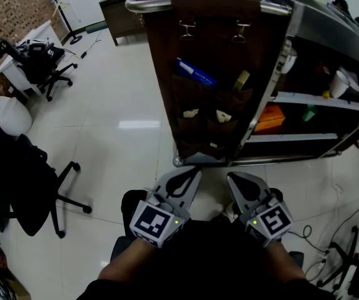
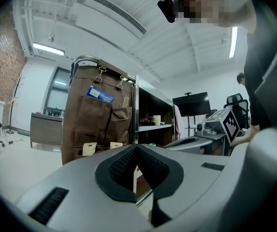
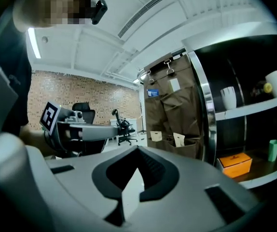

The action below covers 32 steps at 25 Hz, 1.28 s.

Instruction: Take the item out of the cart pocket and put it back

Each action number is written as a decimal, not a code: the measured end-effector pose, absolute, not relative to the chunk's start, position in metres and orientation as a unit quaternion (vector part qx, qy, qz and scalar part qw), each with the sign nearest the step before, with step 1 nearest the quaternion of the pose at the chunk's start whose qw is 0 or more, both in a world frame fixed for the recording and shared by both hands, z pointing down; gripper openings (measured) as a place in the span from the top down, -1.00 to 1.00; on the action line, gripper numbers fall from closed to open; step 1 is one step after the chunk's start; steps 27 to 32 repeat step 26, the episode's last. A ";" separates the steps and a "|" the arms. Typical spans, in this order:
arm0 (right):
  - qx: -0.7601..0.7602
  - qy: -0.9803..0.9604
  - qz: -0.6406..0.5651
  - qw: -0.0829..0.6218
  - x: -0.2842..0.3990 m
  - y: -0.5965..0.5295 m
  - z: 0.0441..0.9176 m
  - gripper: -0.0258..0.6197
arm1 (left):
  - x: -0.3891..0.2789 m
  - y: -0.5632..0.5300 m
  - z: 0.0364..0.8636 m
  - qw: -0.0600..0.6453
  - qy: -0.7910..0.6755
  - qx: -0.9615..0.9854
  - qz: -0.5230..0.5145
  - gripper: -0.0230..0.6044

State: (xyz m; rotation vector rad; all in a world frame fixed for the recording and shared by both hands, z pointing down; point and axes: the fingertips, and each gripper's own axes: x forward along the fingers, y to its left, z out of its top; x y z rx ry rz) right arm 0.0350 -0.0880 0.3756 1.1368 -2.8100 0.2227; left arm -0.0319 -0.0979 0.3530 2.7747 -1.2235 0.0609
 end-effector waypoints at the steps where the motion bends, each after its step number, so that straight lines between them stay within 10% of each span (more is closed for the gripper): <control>1: 0.373 -0.924 0.074 0.048 0.035 -0.089 0.374 0.89 | -0.032 -0.098 0.353 0.054 -0.403 0.913 0.020 0.93; 32: 0.377 -0.922 0.067 0.053 0.038 -0.099 0.373 0.89 | -0.028 -0.099 0.353 0.054 -0.397 0.916 0.023 0.93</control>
